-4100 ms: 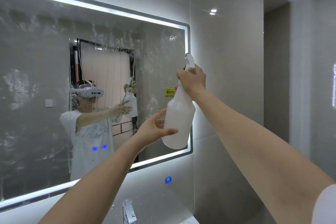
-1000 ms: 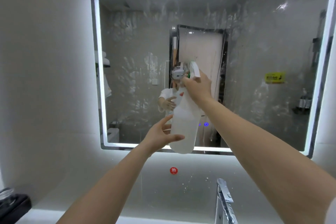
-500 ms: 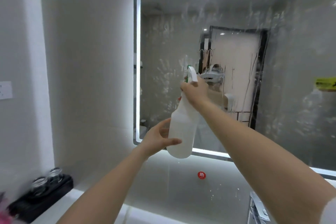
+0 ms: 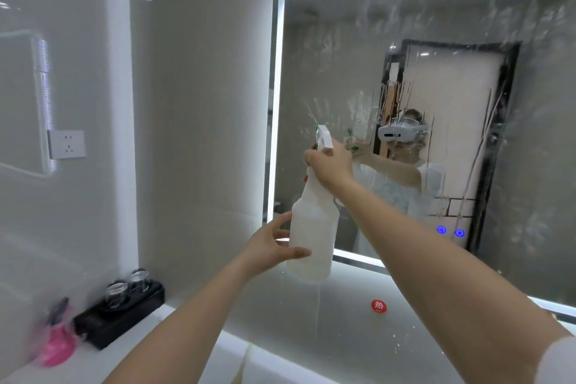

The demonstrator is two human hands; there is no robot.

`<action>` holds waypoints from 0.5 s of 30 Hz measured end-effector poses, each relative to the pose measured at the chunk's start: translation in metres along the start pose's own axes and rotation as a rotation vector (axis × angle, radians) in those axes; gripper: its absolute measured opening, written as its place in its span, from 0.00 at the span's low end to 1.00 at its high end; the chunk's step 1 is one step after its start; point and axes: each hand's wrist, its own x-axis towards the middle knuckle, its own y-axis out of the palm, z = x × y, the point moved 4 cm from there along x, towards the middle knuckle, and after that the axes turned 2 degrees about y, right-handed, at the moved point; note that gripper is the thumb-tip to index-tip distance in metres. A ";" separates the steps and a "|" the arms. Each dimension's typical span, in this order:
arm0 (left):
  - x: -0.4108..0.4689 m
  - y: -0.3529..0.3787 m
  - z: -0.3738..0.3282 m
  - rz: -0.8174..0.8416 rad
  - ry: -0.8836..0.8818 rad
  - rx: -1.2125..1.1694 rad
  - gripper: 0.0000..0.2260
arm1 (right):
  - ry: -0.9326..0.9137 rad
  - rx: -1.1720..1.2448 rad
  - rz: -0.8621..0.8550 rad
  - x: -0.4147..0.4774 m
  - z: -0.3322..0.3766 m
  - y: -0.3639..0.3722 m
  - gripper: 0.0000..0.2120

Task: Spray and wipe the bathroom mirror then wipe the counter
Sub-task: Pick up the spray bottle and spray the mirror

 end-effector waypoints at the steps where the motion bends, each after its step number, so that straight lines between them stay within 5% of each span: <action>1: -0.002 0.001 0.003 -0.003 -0.007 -0.007 0.35 | 0.004 -0.003 0.011 -0.001 -0.002 0.004 0.02; 15: -0.017 0.010 0.042 0.043 -0.064 -0.107 0.35 | 0.067 0.005 0.071 -0.016 -0.036 0.029 0.03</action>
